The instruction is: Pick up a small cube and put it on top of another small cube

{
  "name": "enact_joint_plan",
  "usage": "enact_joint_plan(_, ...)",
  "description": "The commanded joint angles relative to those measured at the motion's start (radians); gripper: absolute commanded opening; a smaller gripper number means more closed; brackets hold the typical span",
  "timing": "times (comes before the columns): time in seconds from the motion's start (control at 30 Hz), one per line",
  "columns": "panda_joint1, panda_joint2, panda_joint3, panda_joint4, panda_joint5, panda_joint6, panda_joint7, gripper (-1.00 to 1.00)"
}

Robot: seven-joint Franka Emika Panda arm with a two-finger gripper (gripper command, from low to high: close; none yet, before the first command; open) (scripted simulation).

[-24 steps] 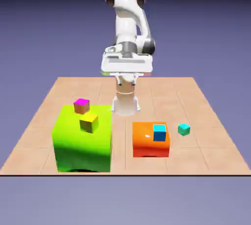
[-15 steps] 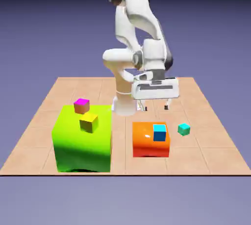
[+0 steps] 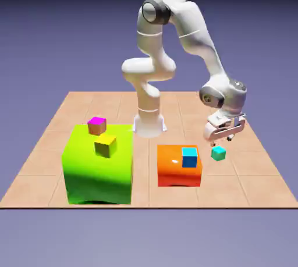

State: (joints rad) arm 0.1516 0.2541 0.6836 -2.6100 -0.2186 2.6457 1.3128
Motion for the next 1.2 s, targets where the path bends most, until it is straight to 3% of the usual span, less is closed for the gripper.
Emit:
enact_joint_plan(0.0,0.030,0.025,-0.036,0.003,-0.027,0.021,0.019,0.00)
enact_joint_plan(0.2,0.186,0.156,-0.222,0.019,-0.165,0.131,0.117,0.00)
enact_joint_plan(0.23,0.186,0.156,-0.222,0.019,-0.165,0.131,0.117,-1.00)
enact_joint_plan(0.57,-0.061,-0.051,0.072,-0.006,0.054,-0.043,-0.038,-1.00)
enact_joint_plan(0.93,-0.418,-0.384,-0.130,0.208,0.452,-0.476,0.186,-1.00)
enact_joint_plan(1.13,-0.398,-0.246,-0.124,0.132,0.397,-0.273,0.229,-1.00)
enact_joint_plan(1.17,-0.398,-0.246,-0.124,0.132,0.397,-0.273,0.229,1.00)
